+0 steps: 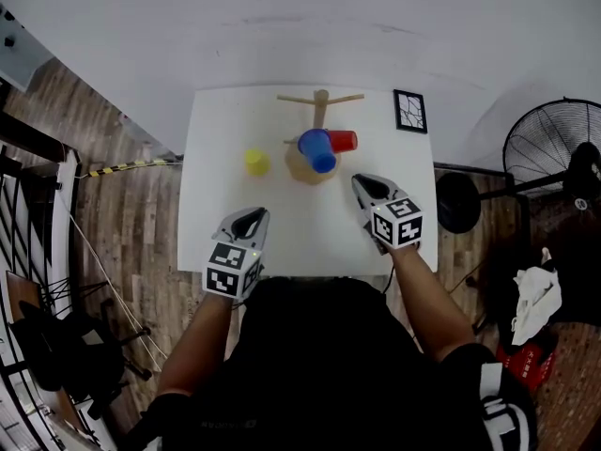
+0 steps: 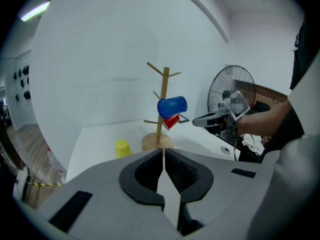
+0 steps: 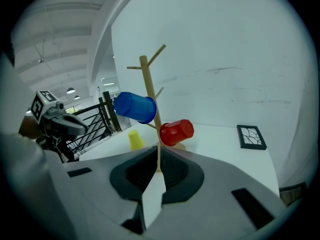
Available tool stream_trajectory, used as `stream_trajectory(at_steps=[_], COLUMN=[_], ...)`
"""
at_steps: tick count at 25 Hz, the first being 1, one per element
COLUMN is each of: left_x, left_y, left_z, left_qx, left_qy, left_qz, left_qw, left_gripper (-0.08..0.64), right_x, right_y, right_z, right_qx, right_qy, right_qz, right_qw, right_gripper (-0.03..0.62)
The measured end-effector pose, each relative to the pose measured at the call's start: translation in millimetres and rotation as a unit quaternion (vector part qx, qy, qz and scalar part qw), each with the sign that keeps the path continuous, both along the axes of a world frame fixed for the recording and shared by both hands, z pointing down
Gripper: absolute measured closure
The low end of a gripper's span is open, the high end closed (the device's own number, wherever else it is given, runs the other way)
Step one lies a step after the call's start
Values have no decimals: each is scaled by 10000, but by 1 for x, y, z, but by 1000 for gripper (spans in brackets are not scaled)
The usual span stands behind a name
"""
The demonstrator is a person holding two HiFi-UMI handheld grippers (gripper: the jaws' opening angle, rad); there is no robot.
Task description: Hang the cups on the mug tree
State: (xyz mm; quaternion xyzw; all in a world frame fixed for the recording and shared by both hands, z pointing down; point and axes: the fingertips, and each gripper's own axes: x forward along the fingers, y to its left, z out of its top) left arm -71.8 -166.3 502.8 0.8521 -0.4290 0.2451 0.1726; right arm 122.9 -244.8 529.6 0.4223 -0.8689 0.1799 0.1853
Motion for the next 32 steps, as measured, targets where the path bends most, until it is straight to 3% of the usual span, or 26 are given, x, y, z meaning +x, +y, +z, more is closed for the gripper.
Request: stream_trajectory(at_steps=[6, 13, 21, 29, 32], left_x=[5, -3, -40, -58, -61], left_y=[-7, -15, -53, -102, -118], left_z=[-2, 0, 15, 49, 68], left_qx=[81, 132, 420, 423, 111], left_qy=[-27, -113, -676, -1132, -1316], left_qz=[143, 185, -79, -66, 34], left_qw=[9999, 9997, 9968, 9926, 9912], left_gripper=[532, 532, 529, 413, 361], right_x=[-24, -51, -55, -48, -44], right_y=[45, 84, 99, 108, 113], right_z=[9, 5, -1, 1, 1], right_qx=[-251, -172, -101, -113, -113], right_qy=[-16, 108, 105, 159, 193], right_qz=[-409, -756, -580, -191, -36], right_qw=[9988, 9969, 9982, 9996, 9997], right_gripper=[586, 586, 586, 586, 586])
